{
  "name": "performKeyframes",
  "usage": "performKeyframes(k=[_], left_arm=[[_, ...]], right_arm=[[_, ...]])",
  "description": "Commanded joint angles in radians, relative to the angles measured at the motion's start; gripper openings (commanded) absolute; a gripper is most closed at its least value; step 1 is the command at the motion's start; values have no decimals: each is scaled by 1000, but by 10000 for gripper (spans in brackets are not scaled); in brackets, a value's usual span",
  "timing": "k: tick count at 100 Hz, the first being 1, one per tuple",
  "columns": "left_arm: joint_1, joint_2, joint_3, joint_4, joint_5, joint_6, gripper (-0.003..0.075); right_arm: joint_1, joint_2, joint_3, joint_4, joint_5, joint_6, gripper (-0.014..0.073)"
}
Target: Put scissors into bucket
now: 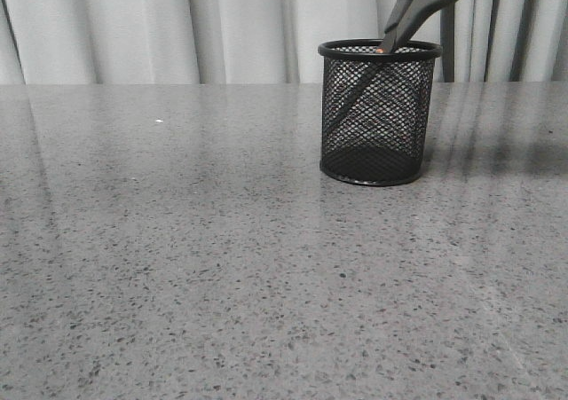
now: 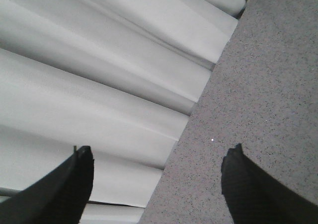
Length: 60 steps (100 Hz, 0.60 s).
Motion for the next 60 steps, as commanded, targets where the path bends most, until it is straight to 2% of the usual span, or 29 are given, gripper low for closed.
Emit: performKeyframes(k=[1,9,16,27,44,56,60], left_arm=[[1,-22,-32,20,-54,-16,491],[1,-22,-32,20,-54,-16,491],[1,-22,-32,20,-54,-16,491],[1,-22,-32,20,-52,-16,491],[3,-22,-32,36,-11,-16,491],[3,-22,-32,45,20,-22,485],[3,-22,-32,45,27,-33,452]], right_arm=[[1,-25,-36,35,-55,-10,171],[-3,-25,-41,35,-53,-8,270],[-3,-25,-59,26,-43,-8,307],[-3,-29,-108,-16,-17,6,305],[-13,-61,-181,-208,19,105,305],[-46,-105,-184,-218,23,132,299],[-53,-125,-179,-218,19,132,281]])
